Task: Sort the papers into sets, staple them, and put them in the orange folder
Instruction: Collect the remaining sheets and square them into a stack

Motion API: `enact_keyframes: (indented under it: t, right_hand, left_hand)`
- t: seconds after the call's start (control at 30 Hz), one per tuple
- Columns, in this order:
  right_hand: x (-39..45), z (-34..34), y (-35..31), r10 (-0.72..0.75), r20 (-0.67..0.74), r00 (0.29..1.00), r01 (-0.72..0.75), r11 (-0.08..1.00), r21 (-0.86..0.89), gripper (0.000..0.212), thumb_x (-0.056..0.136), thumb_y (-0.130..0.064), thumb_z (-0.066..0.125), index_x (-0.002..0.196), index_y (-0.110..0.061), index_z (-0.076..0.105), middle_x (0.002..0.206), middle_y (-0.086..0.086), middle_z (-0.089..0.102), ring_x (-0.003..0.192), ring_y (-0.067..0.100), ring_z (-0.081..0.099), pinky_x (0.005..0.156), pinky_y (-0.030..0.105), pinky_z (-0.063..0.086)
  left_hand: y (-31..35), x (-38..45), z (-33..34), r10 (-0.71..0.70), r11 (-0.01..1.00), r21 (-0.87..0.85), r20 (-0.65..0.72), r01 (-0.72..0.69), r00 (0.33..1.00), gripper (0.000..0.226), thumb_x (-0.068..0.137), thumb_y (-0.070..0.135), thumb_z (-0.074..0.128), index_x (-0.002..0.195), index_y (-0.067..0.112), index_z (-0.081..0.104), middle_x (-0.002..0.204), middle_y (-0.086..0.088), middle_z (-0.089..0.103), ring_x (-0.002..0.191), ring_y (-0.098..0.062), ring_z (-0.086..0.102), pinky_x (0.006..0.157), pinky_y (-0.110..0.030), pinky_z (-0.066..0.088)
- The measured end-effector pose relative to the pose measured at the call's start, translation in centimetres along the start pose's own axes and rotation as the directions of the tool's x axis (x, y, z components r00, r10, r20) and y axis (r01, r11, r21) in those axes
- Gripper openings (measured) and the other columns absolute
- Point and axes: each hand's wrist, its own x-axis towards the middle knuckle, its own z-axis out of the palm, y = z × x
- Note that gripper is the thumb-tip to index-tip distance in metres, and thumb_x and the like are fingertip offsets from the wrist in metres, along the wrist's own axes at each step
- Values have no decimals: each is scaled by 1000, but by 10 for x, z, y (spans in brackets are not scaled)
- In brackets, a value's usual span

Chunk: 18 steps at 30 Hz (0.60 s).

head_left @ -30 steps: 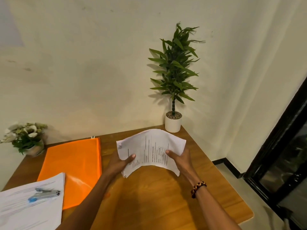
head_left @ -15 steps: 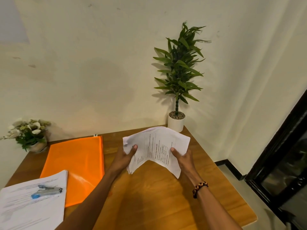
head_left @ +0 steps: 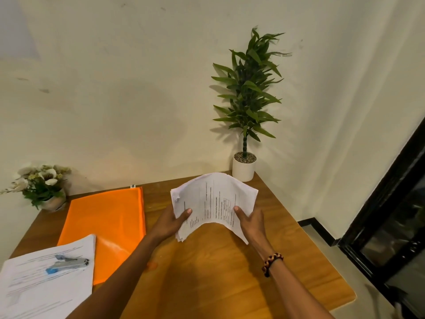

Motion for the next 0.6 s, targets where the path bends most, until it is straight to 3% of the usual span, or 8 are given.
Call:
enact_keyframes:
  t: [0.13,0.2,0.27,0.33,0.4,0.43,0.5,0.6]
  right_hand:
    - [-5,0,-10,-41,-28,999,41,999,-11,40,90,-36,74,118,-11,60,110,3,71,92,17,73,69,29,63]
    - [-10,0,-15,-40,-40,998,41,999,27,40,89,-34,76,117,-11,59,110,4,71,94,16,72,69,28,62]
    - [-19,2,-22,-30,-43,999,36,990,137,28,90,-22,75,113,-14,62,108,3,73,92,15,72,68,27,60]
    - [-33,6,-29,35,-31,999,-24,952,306,24,91,-12,73,113,-13,65,109,2,74,95,16,73,73,32,62]
    - [-46,15,-28,113,-6,994,-98,889,447,23,92,-4,71,113,-13,66,109,2,74,97,17,73,82,38,62]
    - [-52,21,-26,144,10,989,-130,860,494,23,92,-1,69,111,-14,67,109,2,74,97,17,73,85,41,61]
    - [-69,40,-19,194,64,979,-197,817,542,26,92,1,69,115,-10,67,113,7,75,99,22,73,88,46,61]
    - [-98,62,-8,169,143,975,-220,795,565,41,88,2,72,126,-12,63,120,7,74,105,22,73,89,49,60]
  left_hand:
    - [8,-2,-13,-24,999,-33,-165,19,986,21,93,44,64,111,34,57,105,6,72,98,-19,73,78,-37,64]
    - [13,-4,-24,-51,997,-75,-263,33,963,19,91,40,69,106,31,62,103,-1,74,94,-22,74,80,-43,63]
    - [13,-12,-36,-84,988,-153,-391,26,916,23,85,42,76,101,27,69,99,-3,77,87,-22,76,78,-48,63]
    - [2,-24,-42,-184,957,-286,-477,46,859,42,77,46,81,106,17,74,99,-4,78,88,-22,76,82,-50,63]
    - [-11,-40,-33,-301,884,-459,-411,91,861,53,75,48,81,114,14,72,105,-5,78,96,-24,75,91,-53,59]
    - [-16,-49,-23,-318,826,-554,-308,103,897,52,78,47,81,119,16,70,111,-6,77,102,-26,74,95,-56,56]
    - [-19,-59,-2,-240,717,-693,-140,78,961,52,85,39,79,132,23,61,126,-8,71,117,-30,68,100,-61,50]
    - [-14,-56,9,-195,642,-766,-216,-42,957,61,90,26,73,145,20,47,134,-11,66,122,-34,64,99,-59,51]
